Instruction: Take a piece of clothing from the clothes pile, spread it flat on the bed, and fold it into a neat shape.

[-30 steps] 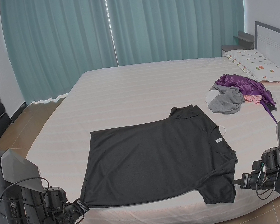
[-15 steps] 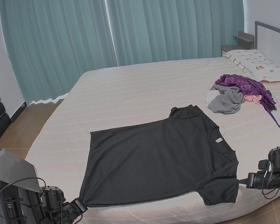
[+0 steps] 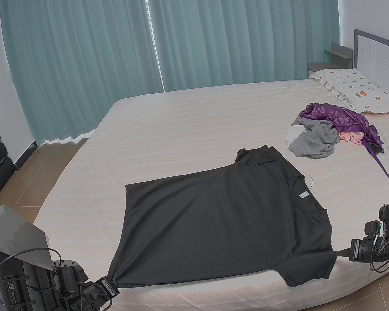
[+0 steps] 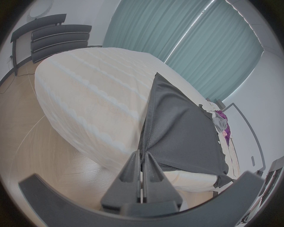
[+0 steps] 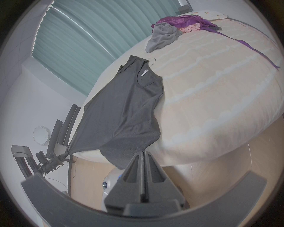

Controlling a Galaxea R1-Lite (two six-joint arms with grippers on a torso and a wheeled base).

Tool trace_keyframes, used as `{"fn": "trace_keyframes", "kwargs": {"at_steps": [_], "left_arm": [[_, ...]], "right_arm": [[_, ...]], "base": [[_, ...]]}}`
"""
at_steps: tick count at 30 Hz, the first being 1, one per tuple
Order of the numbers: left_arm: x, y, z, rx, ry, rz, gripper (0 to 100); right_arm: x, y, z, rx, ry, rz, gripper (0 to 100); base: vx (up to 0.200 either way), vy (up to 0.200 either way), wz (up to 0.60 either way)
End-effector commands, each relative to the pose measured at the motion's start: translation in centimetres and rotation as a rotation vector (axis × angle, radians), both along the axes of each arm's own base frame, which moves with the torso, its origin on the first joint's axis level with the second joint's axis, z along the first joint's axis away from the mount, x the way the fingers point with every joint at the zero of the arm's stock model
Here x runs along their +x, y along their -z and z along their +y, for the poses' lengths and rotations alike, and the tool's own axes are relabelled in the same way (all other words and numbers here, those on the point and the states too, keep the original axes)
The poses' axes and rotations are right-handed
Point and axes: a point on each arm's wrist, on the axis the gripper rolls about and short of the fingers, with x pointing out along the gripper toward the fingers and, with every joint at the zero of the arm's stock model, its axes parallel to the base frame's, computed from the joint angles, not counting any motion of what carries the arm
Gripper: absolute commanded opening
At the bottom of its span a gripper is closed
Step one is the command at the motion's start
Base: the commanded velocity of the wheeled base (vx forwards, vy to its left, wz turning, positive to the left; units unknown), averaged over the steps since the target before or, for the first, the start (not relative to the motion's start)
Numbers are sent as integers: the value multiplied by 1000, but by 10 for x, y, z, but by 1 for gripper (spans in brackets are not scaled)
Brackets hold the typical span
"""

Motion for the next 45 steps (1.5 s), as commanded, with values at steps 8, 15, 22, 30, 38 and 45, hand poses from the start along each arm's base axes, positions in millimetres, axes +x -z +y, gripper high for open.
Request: {"fn": "trace_keyframes", "kwargs": {"at_steps": [8, 15, 22, 30, 38, 45], "left_arm": [[-16, -4, 2, 38, 31, 33, 0], [-17, -5, 3, 57, 42, 34, 0], [-22, -2, 3, 93, 76, 86, 0], [-23, -1, 3, 99, 84, 97, 0], [-21, -2, 3, 85, 78, 83, 0], [-20, -2, 3, 83, 77, 79, 0]], "right_arm": [[-20, -26, -1, -17, -68, 17, 0], [-28, -26, -9, -56, -86, 49, 0], [-34, -24, -10, -79, -121, 87, 0], [-31, -17, -7, -77, -141, 100, 0], [-9, 8, 7, -65, -125, 57, 100], [25, 28, 23, -44, 2, -41, 100]], "base": [[0, 0, 0], [0, 0, 0], [0, 0, 0], [0, 0, 0], [0, 0, 0], [0, 0, 0]]}}
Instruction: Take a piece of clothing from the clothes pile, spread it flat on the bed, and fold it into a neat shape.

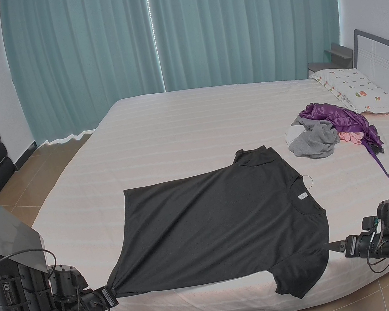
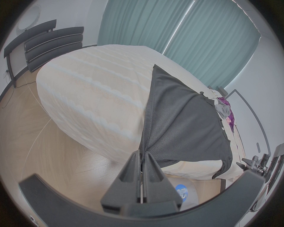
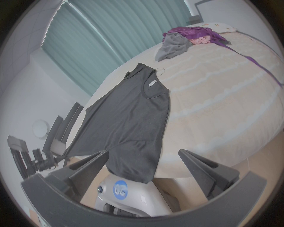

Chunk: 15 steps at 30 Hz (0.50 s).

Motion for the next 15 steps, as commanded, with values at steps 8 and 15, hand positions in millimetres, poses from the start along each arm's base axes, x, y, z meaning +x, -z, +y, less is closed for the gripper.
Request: {"fn": "trace_keyframes", "kwargs": {"at_steps": [8, 15], "left_arm": [[-2, 0, 1, -2, -3, 6, 0], [-1, 0, 1, -2, -3, 6, 0]], "right_arm": [[39, 36, 24, 38, 63, 8, 100], [49, 39, 24, 26, 82, -22, 0]], "base": [[0, 0, 0], [0, 0, 0]]}}
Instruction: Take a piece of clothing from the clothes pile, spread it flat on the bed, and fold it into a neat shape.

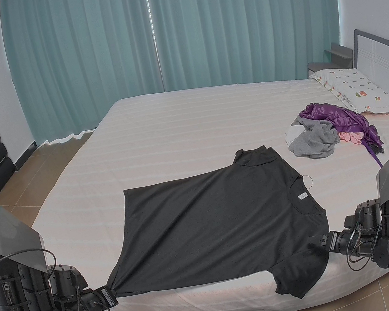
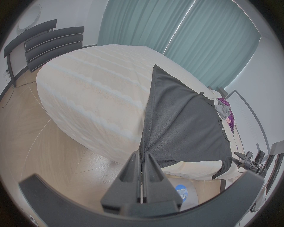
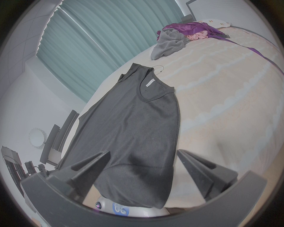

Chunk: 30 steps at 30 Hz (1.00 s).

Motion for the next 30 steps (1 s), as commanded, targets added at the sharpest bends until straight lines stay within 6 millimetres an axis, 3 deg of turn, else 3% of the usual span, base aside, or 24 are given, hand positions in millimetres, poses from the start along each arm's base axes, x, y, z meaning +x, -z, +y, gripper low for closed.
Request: {"fn": "trace_keyframes", "kwargs": {"at_steps": [1, 21, 30], "left_arm": [[-2, 0, 0, 1, 0, 8, 0], [3, -2, -1, -33, -30, -13, 0], [3, -1, -1, -34, -31, -10, 0]], "right_arm": [[6, 4, 0, -6, 9, -9, 0], [41, -9, 3, -49, 76, -150, 0], [66, -11, 6, -67, 95, -163, 0]], "base": [[0, 0, 0], [0, 0, 0], [0, 0, 0]]}}
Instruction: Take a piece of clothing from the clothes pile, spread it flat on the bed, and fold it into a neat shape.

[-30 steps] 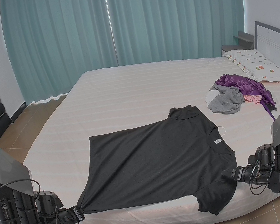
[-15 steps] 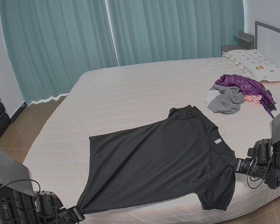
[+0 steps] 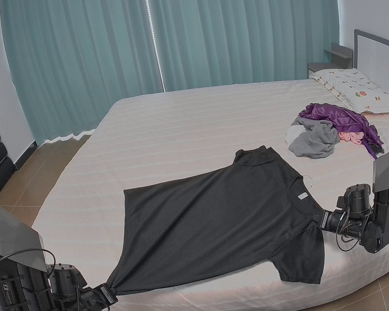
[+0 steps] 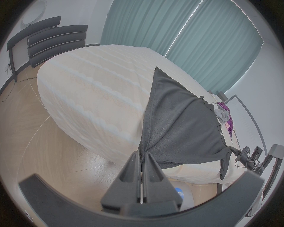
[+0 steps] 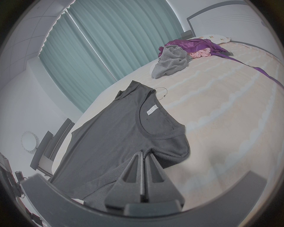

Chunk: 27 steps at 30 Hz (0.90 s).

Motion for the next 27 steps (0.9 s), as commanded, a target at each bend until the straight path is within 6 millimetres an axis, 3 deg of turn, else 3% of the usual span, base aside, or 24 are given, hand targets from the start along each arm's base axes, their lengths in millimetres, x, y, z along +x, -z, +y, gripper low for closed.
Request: {"fn": "trace_keyframes", "kwargs": {"at_steps": [1, 8, 9, 15, 20, 24, 27], "left_arm": [[0, 1, 0, 0, 0, 3, 0], [1, 1, 0, 0, 0, 2, 0], [1, 1, 0, 0, 0, 2, 0], [1, 1, 0, 0, -2, 2, 0], [1, 1, 0, 0, -2, 0, 0], [1, 1, 0, 0, -2, -1, 0], [1, 0, 0, 0, -2, -1, 0]], "right_arm": [[10, -4, 2, -2, 2, -31, 0], [15, 1, -1, -4, 11, -14, 0], [14, 2, -1, -4, 10, -11, 100], [4, -5, -8, 5, 16, 1, 100], [-30, -25, -16, 68, -61, 49, 100], [-54, -19, -13, 74, -130, 131, 100], [-59, -12, -11, 59, -155, 166, 100]], "base": [[0, 0, 0], [0, 0, 0], [0, 0, 0], [0, 0, 0], [0, 0, 0], [0, 0, 0], [0, 0, 0]]}}
